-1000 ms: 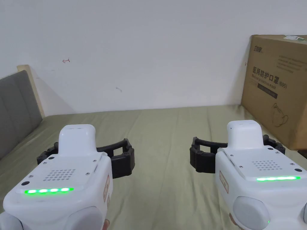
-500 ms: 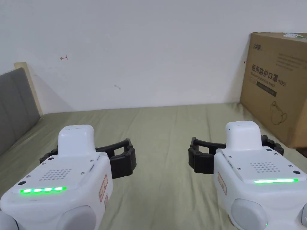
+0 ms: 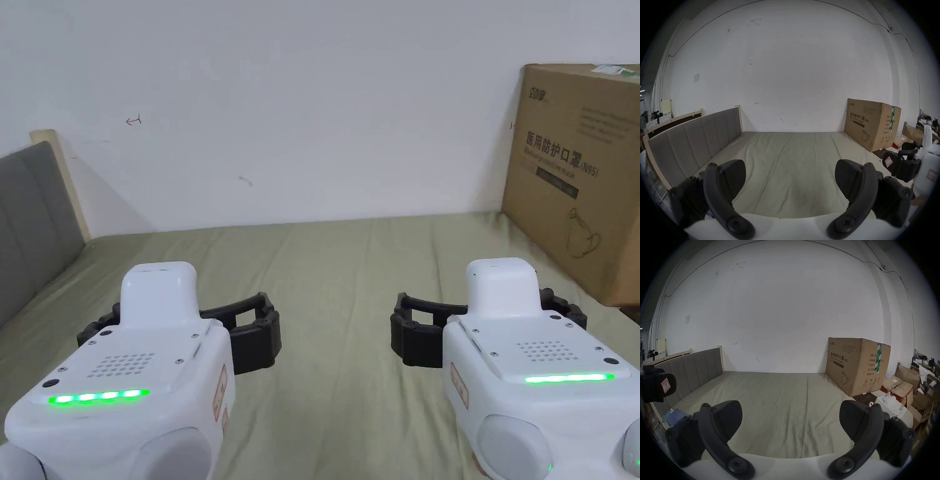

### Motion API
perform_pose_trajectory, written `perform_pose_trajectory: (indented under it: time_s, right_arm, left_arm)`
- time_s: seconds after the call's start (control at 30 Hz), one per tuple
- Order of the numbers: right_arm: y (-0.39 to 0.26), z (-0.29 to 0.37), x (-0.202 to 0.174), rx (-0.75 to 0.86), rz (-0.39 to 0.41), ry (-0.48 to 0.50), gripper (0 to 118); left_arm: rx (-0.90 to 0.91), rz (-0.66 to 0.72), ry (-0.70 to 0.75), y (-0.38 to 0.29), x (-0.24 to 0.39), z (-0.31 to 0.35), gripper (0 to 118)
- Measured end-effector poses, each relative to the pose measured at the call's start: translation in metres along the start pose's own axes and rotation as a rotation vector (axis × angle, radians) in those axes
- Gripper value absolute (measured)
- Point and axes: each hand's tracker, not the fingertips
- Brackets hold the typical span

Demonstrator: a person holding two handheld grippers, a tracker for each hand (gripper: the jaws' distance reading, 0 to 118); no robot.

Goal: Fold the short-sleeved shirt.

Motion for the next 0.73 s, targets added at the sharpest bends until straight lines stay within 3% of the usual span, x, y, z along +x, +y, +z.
perform_pose_trajectory:
  time_s: [0.43, 0.63, 0.73]
  right_arm:
    - [-0.0011, -0.0002, 0.0026, -0.009, -0.010, 0.010, 118]
    - [-0.0003, -0.0007, 0.0047, -0.008, -0.013, 0.010, 118]
    - [-0.0007, -0.0003, 0.0048, -0.006, -0.013, 0.010, 118]
  left_arm:
    - [0.026, -0.062, 0.034, -0.0020, 0.0103, 0.0022, 113]
    - [0.017, 0.020, 0.035, -0.0021, 0.0070, 0.0039, 113]
    - [0.003, -0.025, 0.046, -0.0054, 0.0077, 0.0014, 113]
